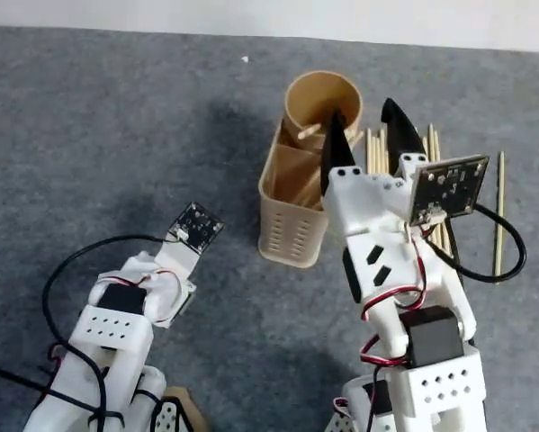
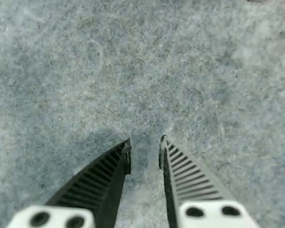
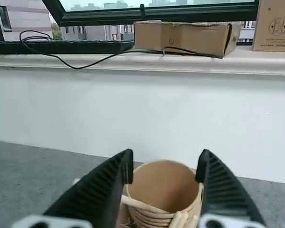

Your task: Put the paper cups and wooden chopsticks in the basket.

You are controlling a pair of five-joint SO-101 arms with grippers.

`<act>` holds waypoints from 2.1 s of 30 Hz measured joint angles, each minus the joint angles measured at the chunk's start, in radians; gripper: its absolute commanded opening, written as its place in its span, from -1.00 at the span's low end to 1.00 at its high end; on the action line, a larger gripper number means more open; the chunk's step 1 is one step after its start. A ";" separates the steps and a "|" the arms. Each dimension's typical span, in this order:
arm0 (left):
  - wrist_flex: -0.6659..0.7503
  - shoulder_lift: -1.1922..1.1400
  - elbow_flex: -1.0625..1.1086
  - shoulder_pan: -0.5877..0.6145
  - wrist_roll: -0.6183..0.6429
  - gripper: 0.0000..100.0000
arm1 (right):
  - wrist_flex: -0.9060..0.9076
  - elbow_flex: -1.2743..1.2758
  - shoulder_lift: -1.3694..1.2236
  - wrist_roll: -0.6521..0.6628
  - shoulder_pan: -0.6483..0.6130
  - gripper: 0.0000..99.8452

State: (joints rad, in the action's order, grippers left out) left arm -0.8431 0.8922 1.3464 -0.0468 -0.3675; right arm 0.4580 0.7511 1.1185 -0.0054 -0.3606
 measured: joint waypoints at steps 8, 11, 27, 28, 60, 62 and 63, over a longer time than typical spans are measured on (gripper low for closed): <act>0.000 0.000 0.000 0.000 0.000 -0.74 | 0.187 0.029 0.005 0.092 -0.124 -0.55; 0.000 0.000 0.000 0.000 0.000 -0.74 | 0.198 0.066 0.005 0.112 -0.141 -0.55; 0.000 0.000 0.000 0.000 0.000 -0.74 | -0.037 0.084 -0.061 0.123 -0.150 -0.87; 0.000 0.000 0.000 0.000 0.000 -0.74 | -0.037 0.084 -0.081 0.123 -0.150 -0.94; 0.000 0.000 0.000 0.000 0.000 -0.74 | 0.497 -0.654 -0.115 0.258 -0.147 -0.99; 0.000 0.000 0.000 0.000 0.000 -0.74 | 0.568 -0.700 -0.112 0.267 -0.147 -0.99; 0.000 0.000 0.000 0.000 0.000 -0.74 | 0.600 -0.710 -0.110 0.269 -0.147 -0.99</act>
State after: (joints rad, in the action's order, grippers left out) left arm -0.8431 0.8922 1.3464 -0.0468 -0.3675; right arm 1.0579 0.0407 1.0081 0.2631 -0.5079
